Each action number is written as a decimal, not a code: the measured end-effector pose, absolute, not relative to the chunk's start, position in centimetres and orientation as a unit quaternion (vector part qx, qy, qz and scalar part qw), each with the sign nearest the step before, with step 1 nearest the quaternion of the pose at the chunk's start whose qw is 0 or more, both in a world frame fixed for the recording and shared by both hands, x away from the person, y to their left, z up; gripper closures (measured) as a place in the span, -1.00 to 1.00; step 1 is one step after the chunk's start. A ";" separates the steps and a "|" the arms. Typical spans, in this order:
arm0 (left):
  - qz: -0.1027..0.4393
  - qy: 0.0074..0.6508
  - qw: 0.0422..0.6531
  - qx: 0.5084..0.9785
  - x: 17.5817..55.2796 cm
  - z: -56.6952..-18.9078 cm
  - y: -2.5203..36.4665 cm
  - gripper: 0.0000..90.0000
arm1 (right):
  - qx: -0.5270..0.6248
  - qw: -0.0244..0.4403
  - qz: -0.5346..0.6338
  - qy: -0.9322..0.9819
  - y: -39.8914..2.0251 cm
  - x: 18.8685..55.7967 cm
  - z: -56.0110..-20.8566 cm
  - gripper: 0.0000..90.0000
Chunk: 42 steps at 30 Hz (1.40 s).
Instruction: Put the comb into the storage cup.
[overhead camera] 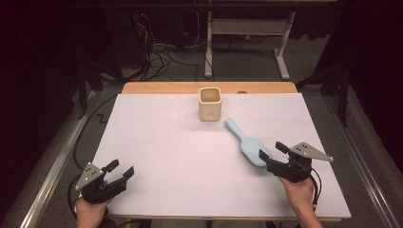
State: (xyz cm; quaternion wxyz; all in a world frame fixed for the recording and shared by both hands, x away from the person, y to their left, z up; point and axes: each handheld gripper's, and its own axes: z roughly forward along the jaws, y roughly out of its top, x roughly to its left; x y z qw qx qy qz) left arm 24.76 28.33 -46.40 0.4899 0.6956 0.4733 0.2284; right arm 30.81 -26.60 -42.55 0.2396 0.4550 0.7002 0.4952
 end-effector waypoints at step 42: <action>0.222 0.470 0.488 0.701 24.9 -46.4 28.0 -0.28 | 0.459 0.188 0.438 0.750 -22.1 37.1 -39.9 -0.13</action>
